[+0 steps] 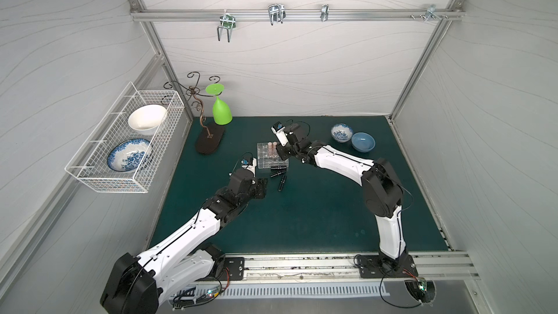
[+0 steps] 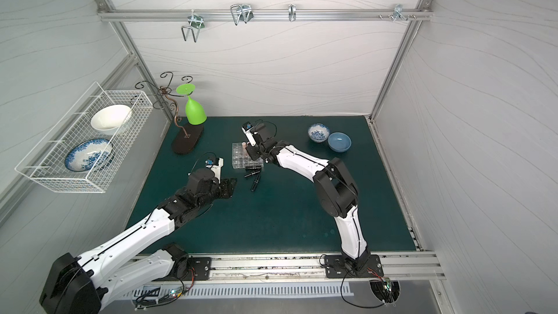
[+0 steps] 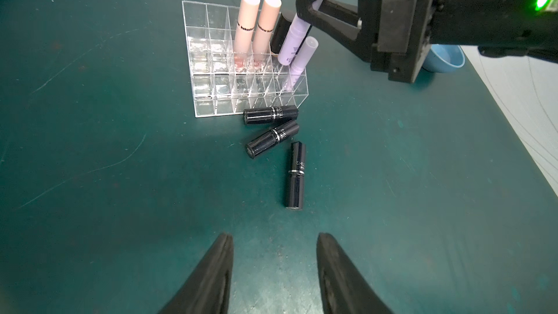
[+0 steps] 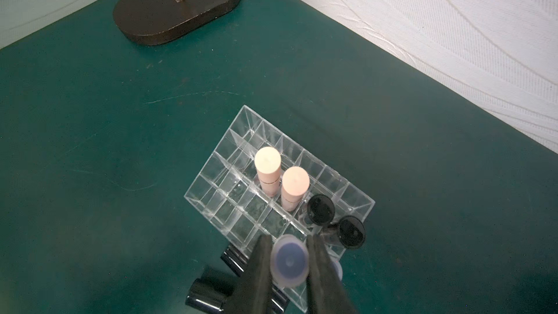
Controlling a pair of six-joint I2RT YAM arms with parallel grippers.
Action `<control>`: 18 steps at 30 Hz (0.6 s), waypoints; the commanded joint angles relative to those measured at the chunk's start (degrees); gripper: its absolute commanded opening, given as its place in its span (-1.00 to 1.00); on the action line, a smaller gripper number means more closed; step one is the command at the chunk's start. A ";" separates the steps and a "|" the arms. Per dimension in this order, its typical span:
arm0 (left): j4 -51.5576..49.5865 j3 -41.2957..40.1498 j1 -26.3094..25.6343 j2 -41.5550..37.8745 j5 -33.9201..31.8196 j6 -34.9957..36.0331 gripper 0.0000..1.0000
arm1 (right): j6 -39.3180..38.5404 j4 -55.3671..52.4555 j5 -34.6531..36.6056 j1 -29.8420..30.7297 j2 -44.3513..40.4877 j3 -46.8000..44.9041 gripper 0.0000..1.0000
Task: Arrange the lipsticks in the organizer
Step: Place the lipstick in the storage box.
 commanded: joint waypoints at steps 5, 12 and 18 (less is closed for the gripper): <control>3.02 0.61 0.44 0.38 0.86 0.05 -0.01 | -0.67 0.83 0.70 -0.31 2.96 1.85 -0.68; 3.20 0.63 0.51 0.75 1.21 0.04 -0.02 | -0.59 0.94 1.07 -0.58 4.48 2.35 -0.68; 3.33 0.64 0.51 1.10 1.39 -0.03 -0.03 | -0.42 0.72 1.40 -1.16 5.51 3.02 -0.68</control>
